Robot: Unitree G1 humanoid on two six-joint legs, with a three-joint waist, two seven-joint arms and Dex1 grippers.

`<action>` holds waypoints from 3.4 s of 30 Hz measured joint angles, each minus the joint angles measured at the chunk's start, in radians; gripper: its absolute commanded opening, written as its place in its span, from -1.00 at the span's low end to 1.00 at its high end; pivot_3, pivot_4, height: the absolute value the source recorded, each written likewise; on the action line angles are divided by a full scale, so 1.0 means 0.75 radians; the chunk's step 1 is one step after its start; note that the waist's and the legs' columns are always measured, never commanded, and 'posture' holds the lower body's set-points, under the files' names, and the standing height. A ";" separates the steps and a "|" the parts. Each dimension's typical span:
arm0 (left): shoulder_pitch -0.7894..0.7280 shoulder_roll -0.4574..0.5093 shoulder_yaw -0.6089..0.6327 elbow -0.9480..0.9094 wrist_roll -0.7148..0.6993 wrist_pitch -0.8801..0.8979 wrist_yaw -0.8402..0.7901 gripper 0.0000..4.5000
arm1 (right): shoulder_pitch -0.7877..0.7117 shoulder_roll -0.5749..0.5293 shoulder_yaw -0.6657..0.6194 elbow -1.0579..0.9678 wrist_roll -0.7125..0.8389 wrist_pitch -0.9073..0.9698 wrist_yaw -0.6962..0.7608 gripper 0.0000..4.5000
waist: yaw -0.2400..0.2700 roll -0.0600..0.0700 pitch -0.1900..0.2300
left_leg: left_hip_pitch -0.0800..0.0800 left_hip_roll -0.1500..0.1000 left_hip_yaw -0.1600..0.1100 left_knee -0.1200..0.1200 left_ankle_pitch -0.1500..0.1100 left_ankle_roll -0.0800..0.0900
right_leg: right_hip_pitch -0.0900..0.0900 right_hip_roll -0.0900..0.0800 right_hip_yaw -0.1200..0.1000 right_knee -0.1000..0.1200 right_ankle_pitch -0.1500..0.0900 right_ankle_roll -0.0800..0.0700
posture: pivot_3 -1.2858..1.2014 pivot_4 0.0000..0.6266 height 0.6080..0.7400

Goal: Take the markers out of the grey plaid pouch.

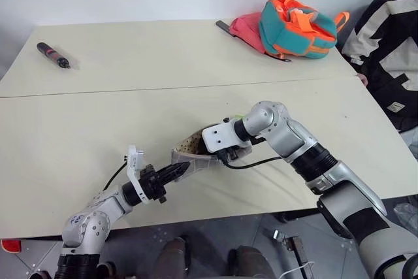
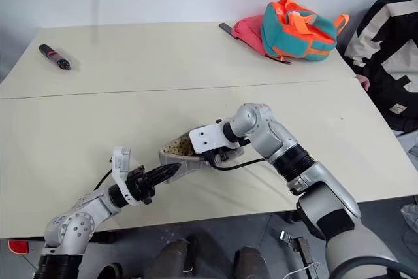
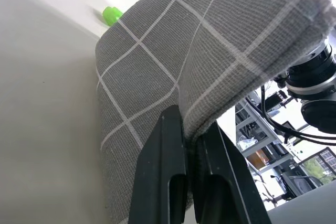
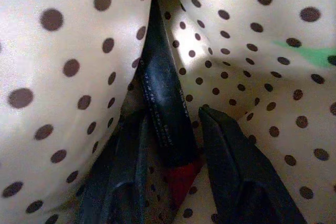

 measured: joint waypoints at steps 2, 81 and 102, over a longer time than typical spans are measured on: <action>0.000 -0.003 0.000 0.000 0.000 0.000 0.002 -1.00 | 0.014 0.005 0.000 0.006 0.000 -0.004 0.003 -0.58 | 0.000 0.000 0.000 | 0.002 0.000 0.000 0.000 0.000 0.000 | 0.002 0.000 0.000 0.000 0.000 0.000 | 0.03 -0.52 1.00; -0.073 0.051 0.112 0.071 -0.250 0.253 0.098 -1.00 | -0.019 -0.056 0.012 -0.161 0.113 0.156 0.066 -0.72 | -0.003 0.002 0.002 | 0.010 0.006 0.003 -0.001 -0.011 -0.003 | 0.012 0.001 0.002 -0.011 0.000 0.000 | 0.03 -0.52 1.00; -0.041 0.019 0.116 0.070 -0.252 0.279 0.088 -1.00 | -0.043 0.072 0.031 0.011 -0.029 -0.032 -0.068 -0.72 | -0.027 0.002 0.002 | 0.016 0.007 0.004 -0.002 -0.013 -0.005 | 0.015 0.001 0.004 -0.009 0.000 -0.001 | 0.03 -0.52 1.00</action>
